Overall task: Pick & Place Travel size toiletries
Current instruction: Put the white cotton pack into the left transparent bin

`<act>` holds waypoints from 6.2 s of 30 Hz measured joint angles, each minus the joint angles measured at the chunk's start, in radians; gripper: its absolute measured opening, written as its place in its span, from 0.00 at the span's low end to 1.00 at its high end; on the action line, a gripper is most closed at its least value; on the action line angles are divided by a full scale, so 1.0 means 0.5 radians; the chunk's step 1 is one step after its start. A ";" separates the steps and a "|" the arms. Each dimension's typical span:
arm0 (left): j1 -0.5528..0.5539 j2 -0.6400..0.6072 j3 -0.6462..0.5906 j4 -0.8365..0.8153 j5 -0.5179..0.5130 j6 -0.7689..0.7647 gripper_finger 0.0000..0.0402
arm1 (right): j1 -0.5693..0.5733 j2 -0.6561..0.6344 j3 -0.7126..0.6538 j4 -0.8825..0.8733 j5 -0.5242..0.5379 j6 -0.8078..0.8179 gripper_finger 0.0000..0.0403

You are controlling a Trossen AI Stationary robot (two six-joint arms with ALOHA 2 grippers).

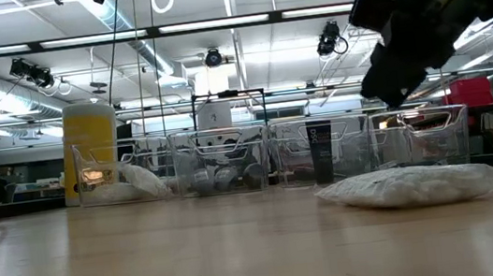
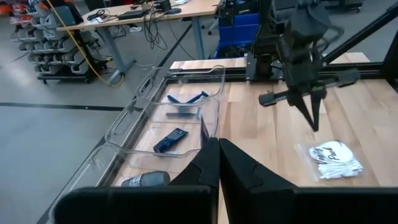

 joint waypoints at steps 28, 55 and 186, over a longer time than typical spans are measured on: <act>0.000 0.000 0.000 -0.001 -0.030 -0.026 0.02 | 0.030 0.094 0.000 -0.224 0.004 -0.256 0.29; 0.000 0.000 0.000 -0.002 -0.037 -0.087 0.01 | -0.012 0.383 0.001 -0.244 0.215 -0.506 0.66; -0.001 -0.069 0.013 0.021 0.086 -0.348 0.01 | -0.227 -0.041 0.704 0.009 0.413 -1.295 0.02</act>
